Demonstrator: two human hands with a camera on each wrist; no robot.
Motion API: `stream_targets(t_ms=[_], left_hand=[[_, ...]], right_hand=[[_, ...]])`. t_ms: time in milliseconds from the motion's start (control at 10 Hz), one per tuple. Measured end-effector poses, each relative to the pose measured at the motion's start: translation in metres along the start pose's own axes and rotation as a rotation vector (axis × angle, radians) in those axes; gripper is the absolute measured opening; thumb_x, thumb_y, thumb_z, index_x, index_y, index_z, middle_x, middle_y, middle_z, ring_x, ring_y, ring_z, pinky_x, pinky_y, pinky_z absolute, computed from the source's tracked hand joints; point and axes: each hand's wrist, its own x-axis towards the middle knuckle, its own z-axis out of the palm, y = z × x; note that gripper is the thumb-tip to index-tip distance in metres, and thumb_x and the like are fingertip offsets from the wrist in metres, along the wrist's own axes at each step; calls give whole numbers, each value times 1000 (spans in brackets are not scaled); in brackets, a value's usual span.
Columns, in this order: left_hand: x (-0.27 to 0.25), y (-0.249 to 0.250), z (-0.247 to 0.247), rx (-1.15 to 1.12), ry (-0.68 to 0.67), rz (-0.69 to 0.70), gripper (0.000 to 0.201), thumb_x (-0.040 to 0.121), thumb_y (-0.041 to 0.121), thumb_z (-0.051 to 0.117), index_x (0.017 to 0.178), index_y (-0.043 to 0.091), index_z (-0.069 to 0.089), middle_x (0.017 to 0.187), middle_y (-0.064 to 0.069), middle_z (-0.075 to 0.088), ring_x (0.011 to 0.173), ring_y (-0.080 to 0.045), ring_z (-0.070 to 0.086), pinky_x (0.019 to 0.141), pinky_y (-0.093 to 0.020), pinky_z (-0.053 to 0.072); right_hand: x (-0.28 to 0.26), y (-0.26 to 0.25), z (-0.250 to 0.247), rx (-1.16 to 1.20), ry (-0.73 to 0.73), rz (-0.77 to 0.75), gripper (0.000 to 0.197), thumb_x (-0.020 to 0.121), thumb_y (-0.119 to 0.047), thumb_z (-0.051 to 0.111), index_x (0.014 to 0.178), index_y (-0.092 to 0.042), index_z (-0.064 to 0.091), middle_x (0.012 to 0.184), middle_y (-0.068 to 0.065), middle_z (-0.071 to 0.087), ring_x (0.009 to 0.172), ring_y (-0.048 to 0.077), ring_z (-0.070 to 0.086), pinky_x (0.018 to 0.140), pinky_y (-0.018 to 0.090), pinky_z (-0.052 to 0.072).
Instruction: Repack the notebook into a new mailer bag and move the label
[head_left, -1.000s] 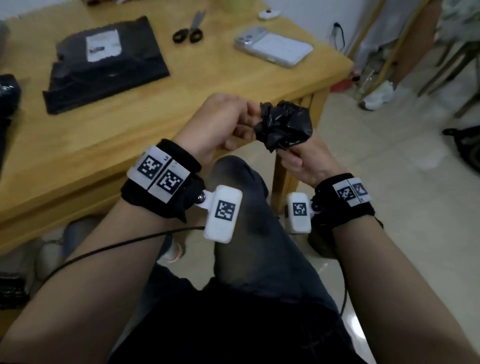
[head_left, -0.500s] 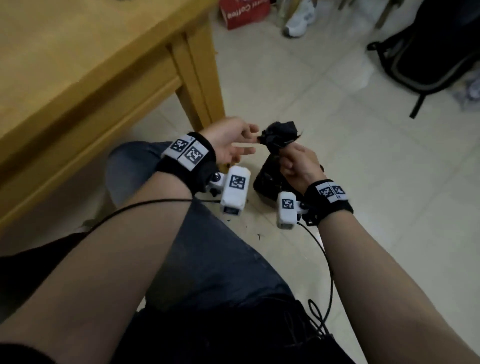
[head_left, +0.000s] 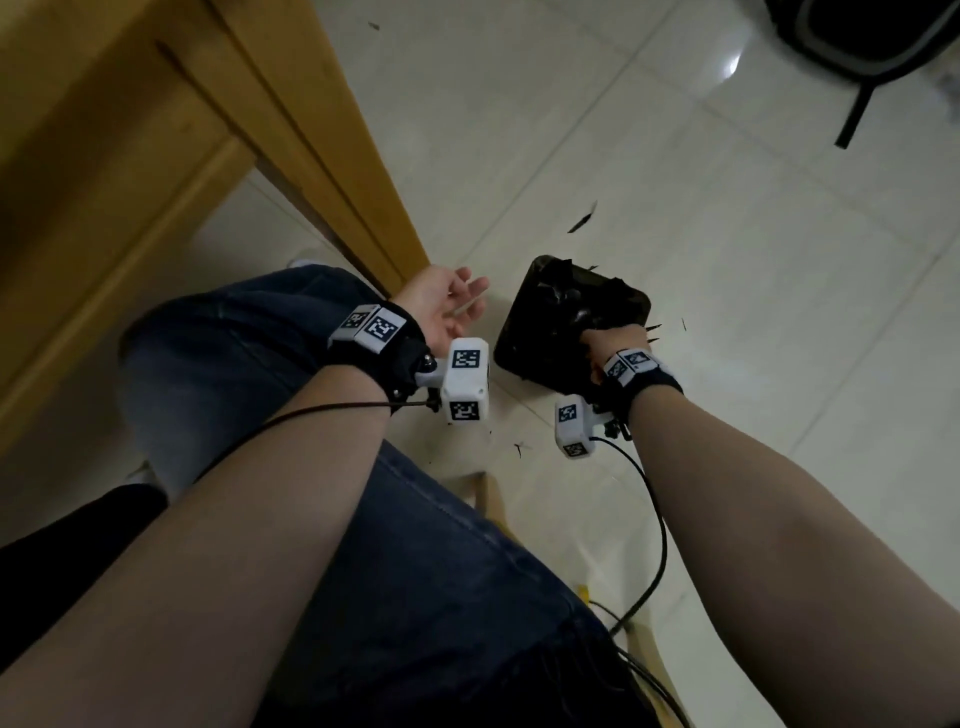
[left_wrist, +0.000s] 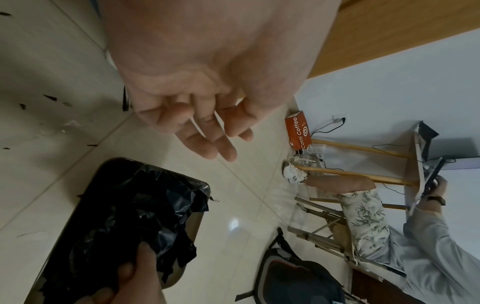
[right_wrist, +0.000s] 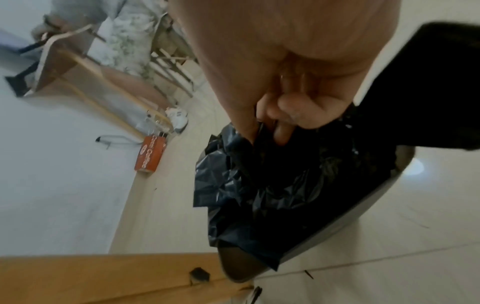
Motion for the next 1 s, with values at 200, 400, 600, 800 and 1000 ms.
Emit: stream_targets(t_ms=[200, 400, 600, 800, 1000], left_hand=[[17, 0, 0, -34, -6, -36, 25, 92, 1, 36, 92, 21, 51, 95, 3, 69, 64, -14, 57, 49, -22, 23], [27, 3, 4, -69, -4, -44, 24, 92, 1, 38, 92, 21, 51, 99, 2, 69, 63, -14, 58, 49, -22, 27], [35, 3, 8, -73, 5, -49, 22, 93, 3, 40, 93, 22, 52, 101, 3, 69, 63, -13, 58, 52, -22, 30], [37, 0, 4, -84, 24, -56, 23, 92, 3, 40, 92, 22, 53, 99, 4, 69, 69, -13, 59, 56, -23, 32], [24, 5, -1, -99, 24, -9, 23, 91, 2, 40, 94, 21, 53, 91, 3, 70, 67, -14, 59, 53, -22, 31]], right_hand=[[-4, -26, 16, -125, -13, -31, 25, 99, -23, 58, 122, -24, 65, 113, 3, 68, 104, 23, 66, 75, 28, 51], [6, -26, 22, 518, -396, 315, 37, 108, -30, 42, 131, -5, 57, 137, 16, 61, 121, 37, 61, 104, 58, 47], [10, -34, 24, 661, -563, 427, 85, 102, -66, 18, 158, -2, 26, 166, 15, 23, 154, 32, 21, 123, 49, 17], [32, -50, 43, 1320, -288, 594, 79, 102, -59, 33, 160, -7, 19, 167, 16, 19, 154, 30, 20, 124, 43, 16], [46, -53, 49, 614, -408, 304, 49, 104, -35, 35, 147, -12, 44, 153, 14, 46, 131, 35, 50, 105, 48, 41]])
